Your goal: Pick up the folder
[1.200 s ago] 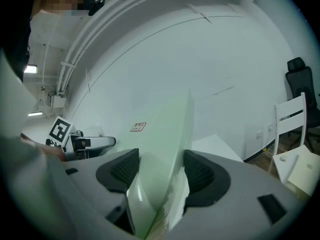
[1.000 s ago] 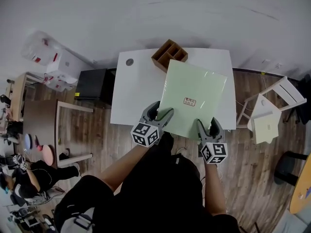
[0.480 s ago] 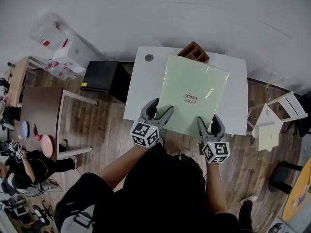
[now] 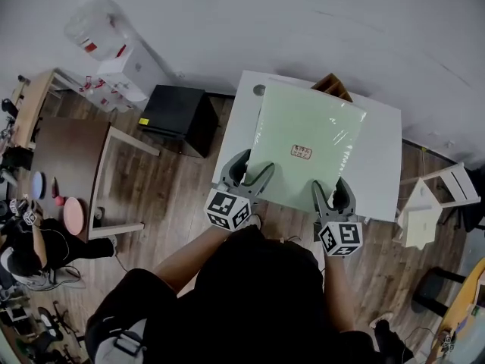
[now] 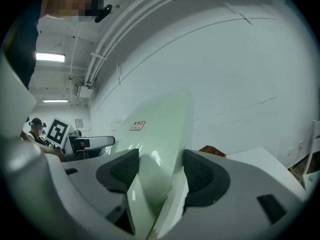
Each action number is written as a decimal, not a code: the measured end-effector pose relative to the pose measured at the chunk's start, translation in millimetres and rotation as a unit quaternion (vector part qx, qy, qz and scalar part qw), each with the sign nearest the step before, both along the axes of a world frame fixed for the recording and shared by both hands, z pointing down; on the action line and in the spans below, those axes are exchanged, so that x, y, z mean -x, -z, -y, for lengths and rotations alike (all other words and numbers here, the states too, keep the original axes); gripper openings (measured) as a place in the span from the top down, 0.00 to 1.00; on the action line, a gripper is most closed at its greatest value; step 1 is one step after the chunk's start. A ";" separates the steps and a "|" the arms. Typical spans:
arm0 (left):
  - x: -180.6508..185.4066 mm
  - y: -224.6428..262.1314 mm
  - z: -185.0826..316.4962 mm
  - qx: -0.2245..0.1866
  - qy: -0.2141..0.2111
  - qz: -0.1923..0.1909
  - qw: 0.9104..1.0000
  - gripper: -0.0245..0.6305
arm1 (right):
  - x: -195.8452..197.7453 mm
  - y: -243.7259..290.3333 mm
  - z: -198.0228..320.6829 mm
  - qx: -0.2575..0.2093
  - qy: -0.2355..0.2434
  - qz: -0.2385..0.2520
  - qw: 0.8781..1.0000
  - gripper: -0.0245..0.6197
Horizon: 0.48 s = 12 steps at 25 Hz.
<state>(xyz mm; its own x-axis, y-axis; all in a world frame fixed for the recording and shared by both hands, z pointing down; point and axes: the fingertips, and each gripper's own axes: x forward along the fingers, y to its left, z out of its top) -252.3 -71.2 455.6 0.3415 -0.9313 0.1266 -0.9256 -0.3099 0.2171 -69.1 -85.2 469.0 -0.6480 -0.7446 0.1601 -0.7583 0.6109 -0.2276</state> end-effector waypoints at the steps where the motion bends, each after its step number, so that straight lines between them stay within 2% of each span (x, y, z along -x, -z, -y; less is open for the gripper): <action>1: 4.9 0.8 -2.5 -0.002 0.002 0.001 1.000 0.50 | 5.1 0.7 -1.6 0.000 0.002 0.000 1.000 0.51; 12: 46.4 -6.7 -19.4 -0.007 0.017 -0.013 1.000 0.50 | 47.1 1.0 -13.6 -0.013 0.011 -0.017 1.000 0.51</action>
